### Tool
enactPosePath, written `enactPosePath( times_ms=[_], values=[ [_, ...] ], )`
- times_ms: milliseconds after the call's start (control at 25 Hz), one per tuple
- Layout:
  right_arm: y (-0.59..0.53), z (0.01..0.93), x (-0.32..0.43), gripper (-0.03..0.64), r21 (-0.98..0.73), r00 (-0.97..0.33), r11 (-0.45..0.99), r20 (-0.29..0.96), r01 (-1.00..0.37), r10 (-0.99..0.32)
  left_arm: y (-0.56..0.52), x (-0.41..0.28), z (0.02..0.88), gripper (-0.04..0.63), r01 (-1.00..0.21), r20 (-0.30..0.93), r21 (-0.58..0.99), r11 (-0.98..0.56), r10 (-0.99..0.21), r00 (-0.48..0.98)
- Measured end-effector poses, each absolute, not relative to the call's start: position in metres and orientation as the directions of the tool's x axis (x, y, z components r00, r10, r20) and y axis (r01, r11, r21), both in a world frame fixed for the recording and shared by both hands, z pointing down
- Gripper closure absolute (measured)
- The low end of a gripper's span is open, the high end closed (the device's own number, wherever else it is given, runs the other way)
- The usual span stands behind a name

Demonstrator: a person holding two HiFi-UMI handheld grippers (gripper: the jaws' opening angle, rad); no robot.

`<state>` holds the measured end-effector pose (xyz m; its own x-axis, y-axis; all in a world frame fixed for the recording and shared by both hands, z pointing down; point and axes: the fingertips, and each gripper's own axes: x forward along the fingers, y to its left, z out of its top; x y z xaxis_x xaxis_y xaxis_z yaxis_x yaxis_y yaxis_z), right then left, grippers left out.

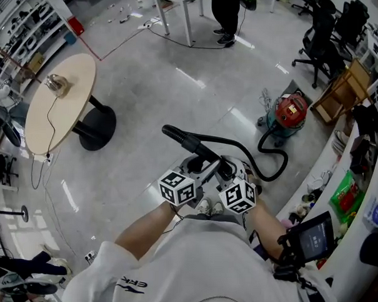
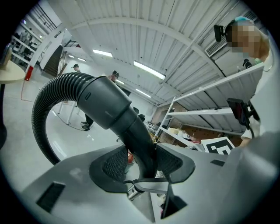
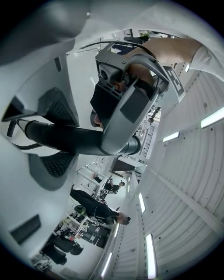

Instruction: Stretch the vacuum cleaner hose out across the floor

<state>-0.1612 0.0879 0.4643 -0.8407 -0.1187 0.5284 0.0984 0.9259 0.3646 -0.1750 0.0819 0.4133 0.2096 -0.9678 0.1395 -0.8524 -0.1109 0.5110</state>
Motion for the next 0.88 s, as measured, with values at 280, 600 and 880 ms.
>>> enactPosePath(
  times_ms=[280,600,880],
  values=[
    [0.114,0.47,-0.183,0.442,0.343,-0.845,0.924,0.534,0.17,-0.043,0.109,-0.199,0.42,0.403,-0.851,0.153,0.524,-0.035,-0.979,0.135],
    [0.168,0.476,-0.219,0.445,0.35,-0.84,0.911,0.542,0.218,-0.008,0.165,-0.236,0.426,0.403,-0.844,0.162,0.536,0.019,-0.983,0.081],
    [0.223,0.482,-0.255,0.445,0.345,-0.836,0.9,0.548,0.266,0.037,0.221,-0.27,0.431,0.403,-0.845,0.166,0.531,0.069,-0.986,0.024]
  ],
)
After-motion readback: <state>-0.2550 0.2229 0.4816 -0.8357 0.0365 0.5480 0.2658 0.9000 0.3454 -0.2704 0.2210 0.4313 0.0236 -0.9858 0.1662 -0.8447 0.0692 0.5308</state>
